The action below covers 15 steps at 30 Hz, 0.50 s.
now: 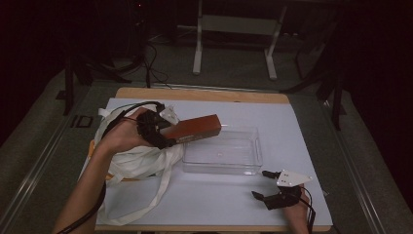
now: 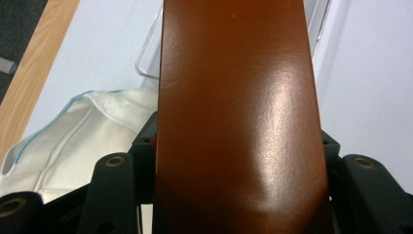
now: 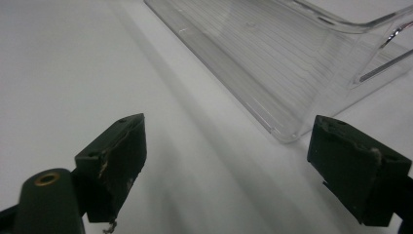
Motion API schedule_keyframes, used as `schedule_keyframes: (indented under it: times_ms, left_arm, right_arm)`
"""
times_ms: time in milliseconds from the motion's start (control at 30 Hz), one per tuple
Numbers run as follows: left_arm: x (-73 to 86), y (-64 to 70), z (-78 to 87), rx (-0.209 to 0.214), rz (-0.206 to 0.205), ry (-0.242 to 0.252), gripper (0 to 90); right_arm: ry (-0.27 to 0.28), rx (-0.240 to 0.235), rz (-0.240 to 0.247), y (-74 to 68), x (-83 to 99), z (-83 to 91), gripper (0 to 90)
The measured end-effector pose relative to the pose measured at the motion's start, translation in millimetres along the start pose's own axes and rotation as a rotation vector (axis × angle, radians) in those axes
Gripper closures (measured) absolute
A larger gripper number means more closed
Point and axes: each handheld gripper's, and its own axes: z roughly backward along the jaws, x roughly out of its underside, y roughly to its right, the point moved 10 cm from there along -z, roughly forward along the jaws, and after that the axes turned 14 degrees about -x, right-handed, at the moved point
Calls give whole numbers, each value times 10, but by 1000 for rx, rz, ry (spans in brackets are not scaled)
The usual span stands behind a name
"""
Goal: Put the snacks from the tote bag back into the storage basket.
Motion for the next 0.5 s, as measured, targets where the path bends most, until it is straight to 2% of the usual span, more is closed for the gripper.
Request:
schedule_keyframes:
  times_ms: [500]
  left_arm:
    - [-106, 76, -128, 27, -28, 13, 437]
  right_arm:
    - [1, -1, 0, -1, -1, 1, 144]
